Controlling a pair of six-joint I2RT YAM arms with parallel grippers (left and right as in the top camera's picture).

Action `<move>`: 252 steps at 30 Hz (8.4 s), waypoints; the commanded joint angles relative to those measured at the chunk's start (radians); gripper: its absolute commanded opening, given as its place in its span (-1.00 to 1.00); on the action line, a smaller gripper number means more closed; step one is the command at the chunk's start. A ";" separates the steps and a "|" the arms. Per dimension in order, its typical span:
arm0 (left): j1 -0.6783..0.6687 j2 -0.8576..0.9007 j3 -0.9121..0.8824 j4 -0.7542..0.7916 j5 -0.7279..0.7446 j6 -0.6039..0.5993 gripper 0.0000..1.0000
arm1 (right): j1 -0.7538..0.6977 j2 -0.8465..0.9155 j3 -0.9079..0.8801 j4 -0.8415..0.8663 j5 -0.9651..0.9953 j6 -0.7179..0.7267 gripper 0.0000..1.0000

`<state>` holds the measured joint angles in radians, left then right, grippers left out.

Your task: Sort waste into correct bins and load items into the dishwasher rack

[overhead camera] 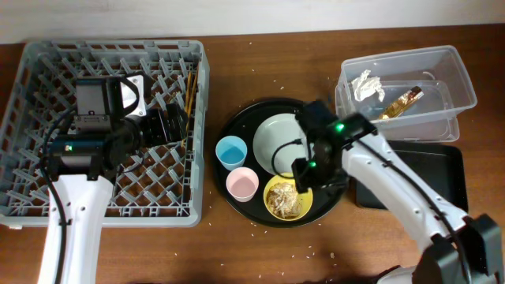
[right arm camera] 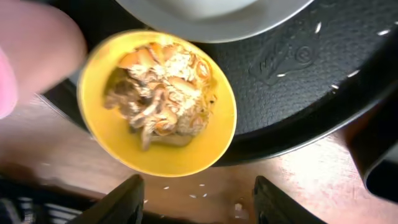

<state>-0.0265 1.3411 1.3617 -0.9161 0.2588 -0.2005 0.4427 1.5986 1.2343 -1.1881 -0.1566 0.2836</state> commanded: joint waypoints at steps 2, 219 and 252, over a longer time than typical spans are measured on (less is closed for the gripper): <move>0.003 0.002 0.016 0.001 0.014 0.015 0.99 | 0.003 -0.008 -0.044 0.061 0.032 -0.051 0.07; 0.445 0.167 0.016 -0.213 -0.418 -0.397 0.11 | -0.136 -0.100 0.151 0.259 -0.145 0.021 0.68; 0.093 0.222 0.217 -0.316 0.087 -0.029 0.98 | 0.193 0.274 0.169 0.270 -0.060 0.038 -0.92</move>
<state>0.0677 1.5799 1.5616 -1.2446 0.2646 -0.2493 0.6479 1.8828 1.3830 -0.9020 -0.2352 0.3164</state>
